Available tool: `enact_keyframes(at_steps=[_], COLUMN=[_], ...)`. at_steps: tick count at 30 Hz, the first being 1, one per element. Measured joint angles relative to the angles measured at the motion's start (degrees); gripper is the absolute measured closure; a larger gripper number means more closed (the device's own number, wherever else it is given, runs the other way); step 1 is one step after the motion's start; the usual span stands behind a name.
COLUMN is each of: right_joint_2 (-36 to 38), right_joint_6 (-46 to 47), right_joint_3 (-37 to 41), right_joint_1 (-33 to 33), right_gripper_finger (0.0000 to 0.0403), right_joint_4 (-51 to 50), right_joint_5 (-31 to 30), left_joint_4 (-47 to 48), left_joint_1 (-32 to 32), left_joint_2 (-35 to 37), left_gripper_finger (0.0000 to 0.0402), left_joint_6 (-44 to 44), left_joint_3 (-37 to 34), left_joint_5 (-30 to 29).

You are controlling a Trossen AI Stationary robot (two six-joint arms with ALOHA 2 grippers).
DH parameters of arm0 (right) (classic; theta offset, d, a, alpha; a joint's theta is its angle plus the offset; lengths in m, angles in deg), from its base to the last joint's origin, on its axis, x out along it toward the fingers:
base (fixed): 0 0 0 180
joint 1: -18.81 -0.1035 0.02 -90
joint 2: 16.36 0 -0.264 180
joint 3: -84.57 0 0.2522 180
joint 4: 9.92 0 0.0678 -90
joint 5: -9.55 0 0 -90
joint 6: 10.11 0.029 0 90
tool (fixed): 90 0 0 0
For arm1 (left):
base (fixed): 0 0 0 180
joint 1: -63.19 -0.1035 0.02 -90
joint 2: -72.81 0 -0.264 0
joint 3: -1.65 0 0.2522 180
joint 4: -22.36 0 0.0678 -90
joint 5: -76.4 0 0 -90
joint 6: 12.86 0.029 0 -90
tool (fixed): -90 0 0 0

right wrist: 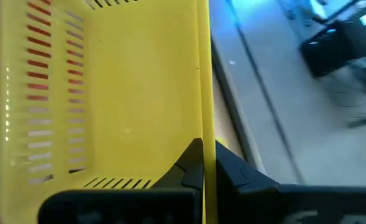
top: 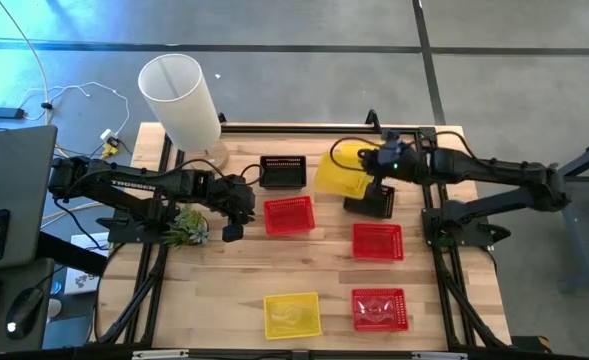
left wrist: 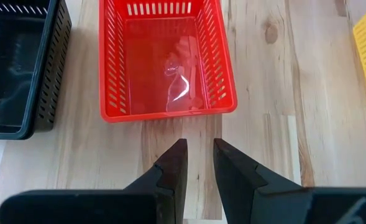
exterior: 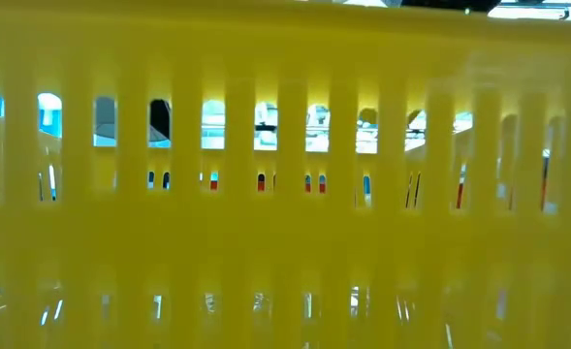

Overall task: Stack baskets by color
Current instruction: Stack the middle yellow bin on top of the top yellow bin

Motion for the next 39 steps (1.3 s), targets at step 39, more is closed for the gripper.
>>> enact_keyframes(at_steps=[39], right_joint_2=[-11.8], right_joint_6=[-34.6], right_joint_3=[0.0], right_joint_1=[38.7], right_gripper_finger=[0.0403], right_joint_4=[-3.3], right_joint_5=[23.6], left_joint_4=[0.0], left_joint_1=[0.0], left_joint_2=[0.0], left_gripper_finger=[0.0338], left_joint_6=[1.5], left_joint_3=[0.0], left_joint_5=[0.0])
